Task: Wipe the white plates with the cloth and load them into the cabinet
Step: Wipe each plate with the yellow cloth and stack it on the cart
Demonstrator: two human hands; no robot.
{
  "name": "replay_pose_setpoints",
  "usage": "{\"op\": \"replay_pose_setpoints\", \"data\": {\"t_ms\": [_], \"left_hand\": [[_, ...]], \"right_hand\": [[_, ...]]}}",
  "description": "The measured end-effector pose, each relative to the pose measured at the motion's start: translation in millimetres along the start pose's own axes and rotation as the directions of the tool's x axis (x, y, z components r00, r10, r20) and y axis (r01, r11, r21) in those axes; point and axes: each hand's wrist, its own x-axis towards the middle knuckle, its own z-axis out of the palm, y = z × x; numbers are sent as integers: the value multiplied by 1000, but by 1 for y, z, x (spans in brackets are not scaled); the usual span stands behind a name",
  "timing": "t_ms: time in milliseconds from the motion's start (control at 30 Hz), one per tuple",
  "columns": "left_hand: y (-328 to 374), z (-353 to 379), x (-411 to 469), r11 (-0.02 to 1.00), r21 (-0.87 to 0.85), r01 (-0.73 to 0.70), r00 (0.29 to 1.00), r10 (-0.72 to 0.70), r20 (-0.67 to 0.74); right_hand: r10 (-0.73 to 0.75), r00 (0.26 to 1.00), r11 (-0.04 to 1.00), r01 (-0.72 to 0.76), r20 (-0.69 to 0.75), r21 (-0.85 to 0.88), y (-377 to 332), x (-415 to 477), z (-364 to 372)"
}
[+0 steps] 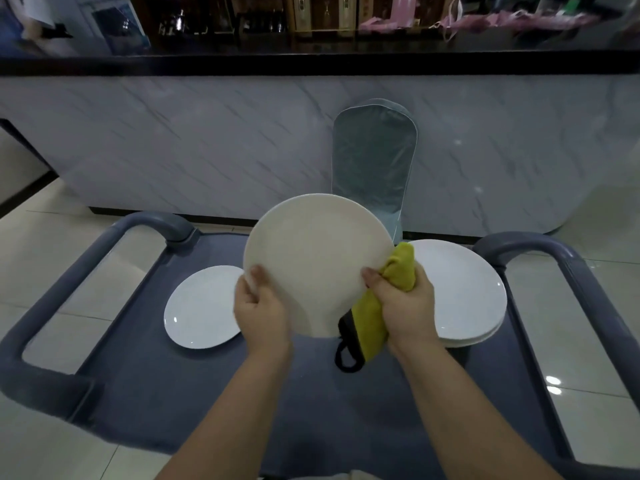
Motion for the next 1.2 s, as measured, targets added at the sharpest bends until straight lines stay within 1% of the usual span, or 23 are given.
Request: {"op": "replay_pose_setpoints", "data": {"t_ms": [33,67,133,167,200,267,333,400,467,533,567,633,667,700,800,833,867,933,1000,1033,1067,1133,1200], "left_hand": [[-7,-3,0,989,12,149,986,-149,77],[-12,-8,2,941,28,337,928,-337,158],[-12,-21,2,709,-67,702,686,-647,333],[-8,-28,1,579,-158,800,583,-687,434],[1,-33,0,495,-228,839,535,-669,517],[25,-38,0,476,-298,827,552,-591,588],[43,-35,2,572,-263,777,614,-597,516],[51,-31,1,632,-226,742,659,-622,422],[47,-32,0,635,-243,734,674,-635,377],[35,-39,-2,620,-273,735,674,-627,390],[30,-44,-4,617,-287,733,677,-615,405],[20,-56,-8,643,-287,710,694,-571,439],[16,-63,-9,679,-277,680,715,-532,453],[12,-70,-9,717,-268,643,737,-487,469],[6,-84,-13,777,-239,583,756,-411,510],[4,-86,-16,775,-237,586,748,-406,525],[3,-86,-19,766,-242,595,741,-406,535],[1,-88,-24,747,-276,605,738,-395,548],[0,-93,-27,733,-318,602,740,-361,568],[0,-96,-27,732,-327,598,739,-346,578],[-1,-98,-28,735,-329,592,741,-337,580],[-2,-104,-31,756,-316,573,748,-325,578],[-2,-107,-36,815,-257,519,754,-296,586]], "right_hand": [[-101,995,992,99,-16,-80,-2,4,-3],[-219,976,961,215,-1,-173,-3,8,-8],[-425,902,850,427,78,-308,-3,6,-14],[-497,857,791,511,132,-338,0,2,-14],[-564,800,712,597,204,-369,4,-3,-13],[-677,645,473,751,354,-461,14,-10,-9],[-718,534,301,816,446,-493,25,-15,-3],[-727,477,248,853,494,-459,28,-17,0],[-689,450,242,881,568,-406,28,-11,-2],[-586,468,343,883,661,-321,24,0,-10],[-507,536,467,829,675,-307,23,3,-15],[-283,777,762,538,562,-361,14,0,-26],[-182,863,856,376,471,-356,11,1,-29],[-104,911,906,252,398,-340,7,3,-29],[48,946,879,113,321,-463,-4,14,-10],[63,942,852,121,329,-509,-11,13,3],[13,929,808,208,370,-552,-16,7,17],[-138,820,645,500,555,-578,-21,-18,40],[-268,609,457,762,746,-458,-15,-44,46],[-285,538,402,818,793,-411,-9,-52,40],[-307,507,373,843,806,-388,-3,-57,29],[-361,536,401,828,763,-392,11,-57,1],[-395,668,520,729,631,-446,21,-46,-20]]}}
